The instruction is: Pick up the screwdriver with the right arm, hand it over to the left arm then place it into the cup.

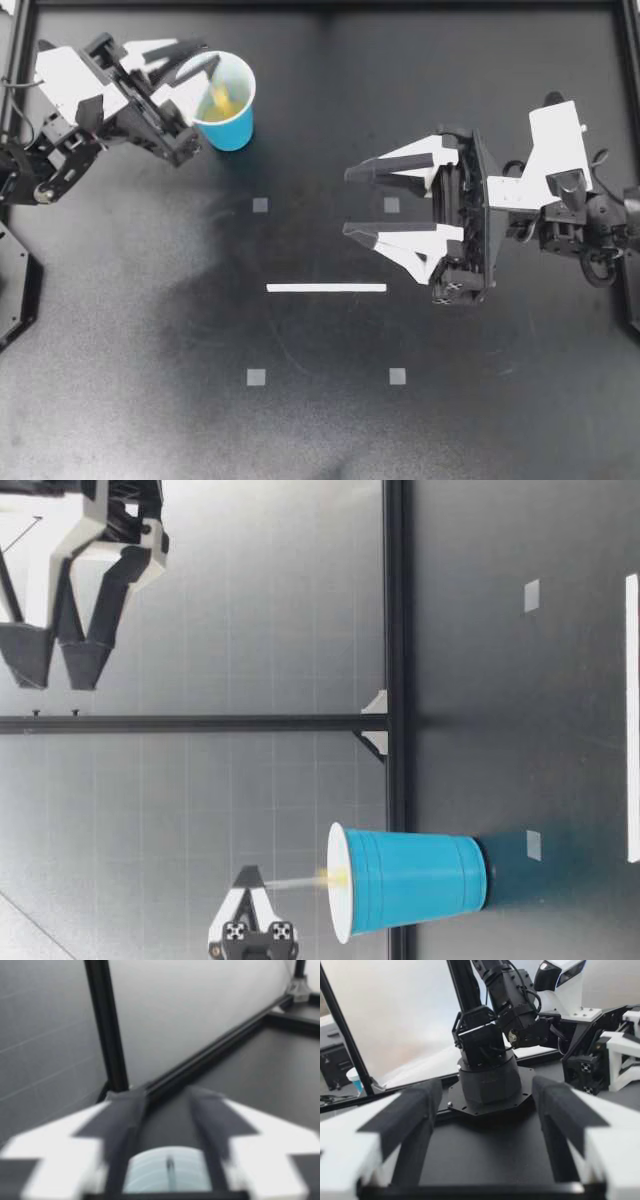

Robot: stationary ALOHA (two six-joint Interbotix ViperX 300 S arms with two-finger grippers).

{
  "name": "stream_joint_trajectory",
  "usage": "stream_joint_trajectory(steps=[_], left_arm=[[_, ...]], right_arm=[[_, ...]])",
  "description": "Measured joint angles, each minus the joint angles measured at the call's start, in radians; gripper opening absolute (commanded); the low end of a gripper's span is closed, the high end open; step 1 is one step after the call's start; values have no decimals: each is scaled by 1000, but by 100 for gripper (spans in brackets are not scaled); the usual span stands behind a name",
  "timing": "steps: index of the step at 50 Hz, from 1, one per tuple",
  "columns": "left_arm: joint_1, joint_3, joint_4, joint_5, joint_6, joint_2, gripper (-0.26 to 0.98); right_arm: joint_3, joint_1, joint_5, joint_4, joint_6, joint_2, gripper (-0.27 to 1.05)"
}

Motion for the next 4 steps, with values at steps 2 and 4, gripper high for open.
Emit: stream_joint_trajectory(steps=[2, 4], left_arm=[[0, 0, 0, 2, 0, -2, 63], [0, -2, -2, 5, -2, 0, 63]], right_arm=[[2, 0, -2, 0, 0, 0, 72], [2, 0, 0, 0, 0, 2, 72]])
